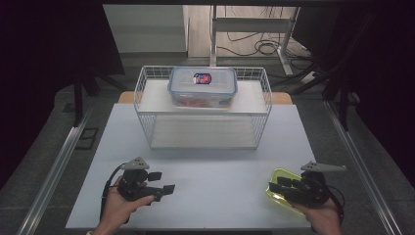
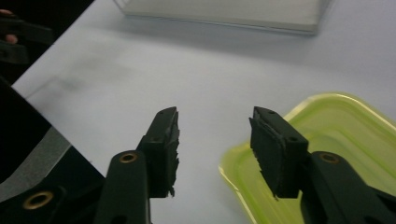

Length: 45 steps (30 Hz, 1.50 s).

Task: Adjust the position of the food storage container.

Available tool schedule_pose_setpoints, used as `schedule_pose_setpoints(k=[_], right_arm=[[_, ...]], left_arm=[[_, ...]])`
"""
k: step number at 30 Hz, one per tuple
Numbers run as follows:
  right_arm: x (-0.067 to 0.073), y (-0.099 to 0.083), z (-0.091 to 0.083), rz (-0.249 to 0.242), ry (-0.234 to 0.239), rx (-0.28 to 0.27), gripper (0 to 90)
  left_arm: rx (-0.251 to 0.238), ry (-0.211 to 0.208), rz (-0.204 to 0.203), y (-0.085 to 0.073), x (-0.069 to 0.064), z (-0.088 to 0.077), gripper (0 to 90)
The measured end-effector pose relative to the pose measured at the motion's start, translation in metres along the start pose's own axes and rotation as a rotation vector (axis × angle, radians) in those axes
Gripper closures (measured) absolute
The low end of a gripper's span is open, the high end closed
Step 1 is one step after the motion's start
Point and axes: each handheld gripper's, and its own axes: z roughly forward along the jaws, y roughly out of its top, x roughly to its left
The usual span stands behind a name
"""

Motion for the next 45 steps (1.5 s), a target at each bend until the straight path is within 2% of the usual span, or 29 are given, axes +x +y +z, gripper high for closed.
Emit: schedule_pose_setpoints(k=[2, 3, 4, 5, 8, 10, 13, 14, 16, 18, 20, 21, 22, 27, 30, 32, 40, 45], right_arm=[[-0.005, -0.002, -0.006, 0.006, -0.030, 0.000, 56.5], [-0.005, -0.002, -0.006, 0.006, -0.030, 0.000, 56.5], [-0.010, -0.004, -0.014, 0.013, -0.059, 0.003, 61.7], [-0.010, -0.004, -0.014, 0.013, -0.059, 0.003, 61.7], [-0.024, -0.009, -0.029, 0.026, -0.123, 0.023, 75.0], [-0.032, -0.012, -0.036, 0.041, -0.145, 0.034, 79.7], [-0.043, -0.018, -0.042, 0.055, -0.207, 0.060, 84.9], [-0.043, -0.018, -0.042, 0.055, -0.207, 0.060, 84.9], [-0.053, -0.022, -0.048, 0.079, -0.227, 0.056, 87.8], [-0.057, -0.024, -0.050, 0.086, -0.243, 0.059, 88.6], [-0.061, -0.026, -0.054, 0.098, -0.278, 0.063, 88.7], [-0.061, -0.026, -0.054, 0.098, -0.278, 0.063, 88.7], [-0.066, -0.029, -0.059, 0.117, -0.310, 0.062, 88.8], [-0.075, -0.037, -0.070, 0.156, -0.352, 0.061, 88.8], [-0.082, -0.043, -0.075, 0.183, -0.406, 0.079, 88.9], [-0.086, -0.046, -0.074, 0.200, -0.427, 0.097, 88.9], [-0.097, -0.051, -0.067, 0.228, -0.458, 0.151, 88.9], [-0.096, -0.049, -0.061, 0.216, -0.458, 0.177, 88.9]], left_arm=[[0.001, 0.004, -0.001, 0.000, 0.000, 0.000, 25.6], [0.001, 0.004, -0.001, 0.000, 0.000, 0.000, 25.6], [0.000, 0.011, -0.001, -0.001, 0.001, -0.001, 25.6], [0.000, 0.011, -0.001, -0.001, 0.001, -0.001, 25.6], [0.006, 0.018, -0.012, -0.002, 0.004, -0.001, 25.7], [0.010, 0.020, -0.018, -0.003, 0.005, -0.001, 25.8], [0.013, 0.020, -0.020, -0.003, 0.005, 0.000, 25.8], [0.014, 0.019, -0.019, -0.003, 0.005, 0.000, 25.8], [0.017, 0.019, -0.019, -0.003, 0.005, 0.001, 25.9], [0.022, 0.021, -0.018, -0.003, 0.005, 0.002, 25.8], [0.024, 0.023, -0.017, -0.003, 0.006, 0.002, 25.8], [0.024, 0.023, -0.017, -0.003, 0.006, 0.002, 25.8], [0.024, 0.023, -0.016, -0.004, 0.006, 0.002, 25.8], [0.022, 0.024, -0.020, -0.004, 0.007, 0.001, 25.8], [0.026, 0.024, -0.017, -0.004, 0.007, 0.002, 25.9], [0.028, 0.022, -0.016, -0.004, 0.006, 0.003, 25.9], [0.031, 0.024, -0.019, -0.005, 0.007, 0.004, 25.8], [0.033, 0.026, -0.020, -0.005, 0.008, 0.004, 25.8]])
